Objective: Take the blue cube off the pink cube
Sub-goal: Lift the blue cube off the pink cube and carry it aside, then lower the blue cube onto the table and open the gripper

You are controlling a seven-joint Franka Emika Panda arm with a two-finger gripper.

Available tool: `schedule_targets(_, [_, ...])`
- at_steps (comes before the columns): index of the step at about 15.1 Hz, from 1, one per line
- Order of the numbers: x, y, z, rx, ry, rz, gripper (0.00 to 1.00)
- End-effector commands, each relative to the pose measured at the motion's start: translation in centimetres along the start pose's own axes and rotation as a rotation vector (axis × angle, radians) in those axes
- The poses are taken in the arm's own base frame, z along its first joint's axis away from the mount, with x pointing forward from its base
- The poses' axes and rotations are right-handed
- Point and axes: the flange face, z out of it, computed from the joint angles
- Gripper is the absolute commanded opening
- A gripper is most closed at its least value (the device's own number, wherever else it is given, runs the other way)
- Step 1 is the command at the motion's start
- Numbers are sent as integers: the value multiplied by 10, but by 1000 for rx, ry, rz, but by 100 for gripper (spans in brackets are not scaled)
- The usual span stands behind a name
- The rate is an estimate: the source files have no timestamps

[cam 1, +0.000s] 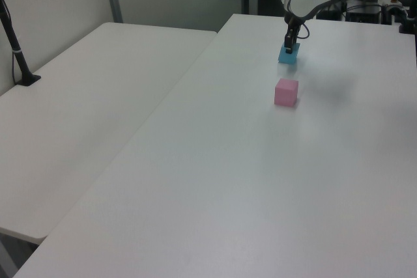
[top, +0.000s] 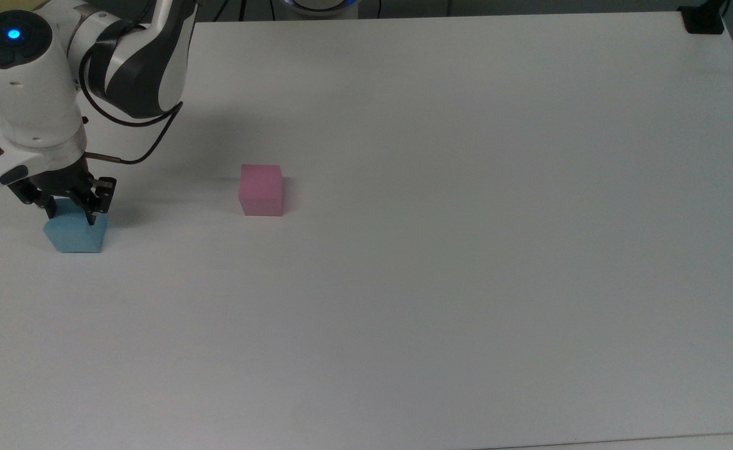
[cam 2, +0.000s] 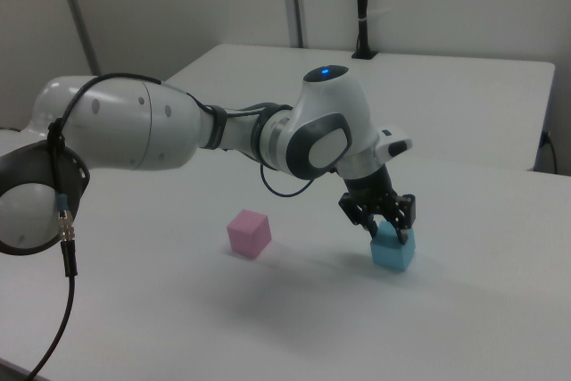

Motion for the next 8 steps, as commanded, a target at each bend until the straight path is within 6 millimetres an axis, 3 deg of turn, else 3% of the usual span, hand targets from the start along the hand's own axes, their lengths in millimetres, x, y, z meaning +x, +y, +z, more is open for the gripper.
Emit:
schedule_targets(1, [3,4,4,2,13,0,90])
schedule_targets(2, [2,4,4,2,13,0,100])
schedule_targets(5, [4,6,-10,1,33,49,100])
schedule_targets(7, [10,4,-44,1,77,140,100])
schedule_targets(8, [12,-7,-75,15,99,183,100])
